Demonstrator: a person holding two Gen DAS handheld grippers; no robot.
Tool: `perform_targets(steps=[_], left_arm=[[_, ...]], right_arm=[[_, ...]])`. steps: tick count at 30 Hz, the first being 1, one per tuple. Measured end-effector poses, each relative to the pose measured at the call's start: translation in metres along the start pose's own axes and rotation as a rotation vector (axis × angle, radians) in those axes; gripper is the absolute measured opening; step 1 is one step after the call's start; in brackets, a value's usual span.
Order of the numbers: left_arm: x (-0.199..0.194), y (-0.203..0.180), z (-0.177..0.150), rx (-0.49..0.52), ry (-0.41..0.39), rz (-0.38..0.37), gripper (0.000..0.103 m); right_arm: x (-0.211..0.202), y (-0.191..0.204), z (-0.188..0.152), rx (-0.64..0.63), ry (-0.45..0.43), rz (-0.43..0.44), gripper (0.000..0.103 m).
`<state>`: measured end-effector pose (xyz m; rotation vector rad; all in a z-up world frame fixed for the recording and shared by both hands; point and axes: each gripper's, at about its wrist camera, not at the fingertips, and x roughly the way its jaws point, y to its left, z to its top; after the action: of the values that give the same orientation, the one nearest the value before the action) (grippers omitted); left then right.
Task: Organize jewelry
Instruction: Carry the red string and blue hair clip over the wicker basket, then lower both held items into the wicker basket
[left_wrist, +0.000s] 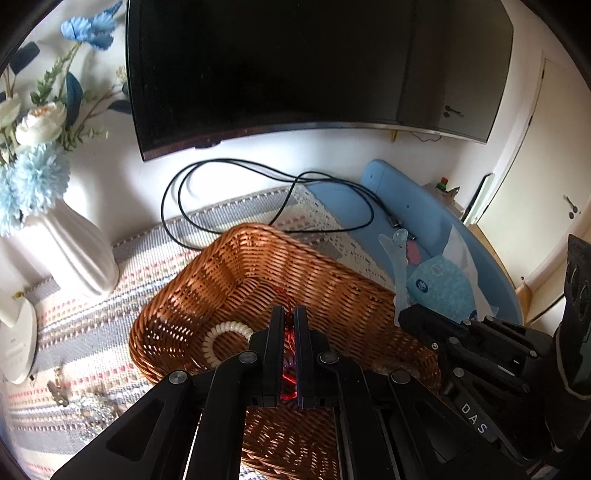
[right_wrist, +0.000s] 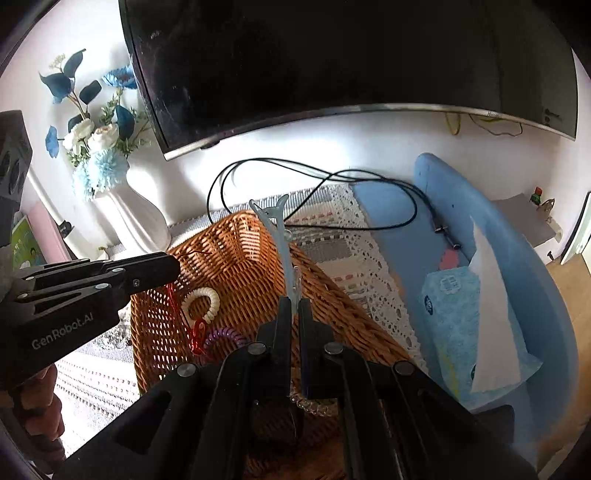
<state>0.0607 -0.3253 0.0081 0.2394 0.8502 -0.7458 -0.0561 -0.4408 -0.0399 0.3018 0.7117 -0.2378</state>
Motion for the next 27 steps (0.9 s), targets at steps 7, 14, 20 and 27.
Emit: perform_targets(steps=[7,14,20,27], left_arm=[[0.015,0.012,-0.006,-0.053,0.045,-0.010,0.005],[0.030,0.019,-0.013,-0.070,0.088,-0.014,0.005],[0.044,0.023,-0.023,-0.078,0.133,-0.015,0.005],[0.056,0.029,-0.032,-0.097,0.172,-0.019,0.005]], right_arm=[[0.011,0.003,-0.001,-0.004,0.037,0.012,0.004],[0.025,0.012,-0.001,-0.023,0.079,0.018,0.004],[0.043,0.018,0.000,-0.028,0.154,0.022,0.004],[0.063,0.016,-0.008,0.051,0.266,0.091,0.004]])
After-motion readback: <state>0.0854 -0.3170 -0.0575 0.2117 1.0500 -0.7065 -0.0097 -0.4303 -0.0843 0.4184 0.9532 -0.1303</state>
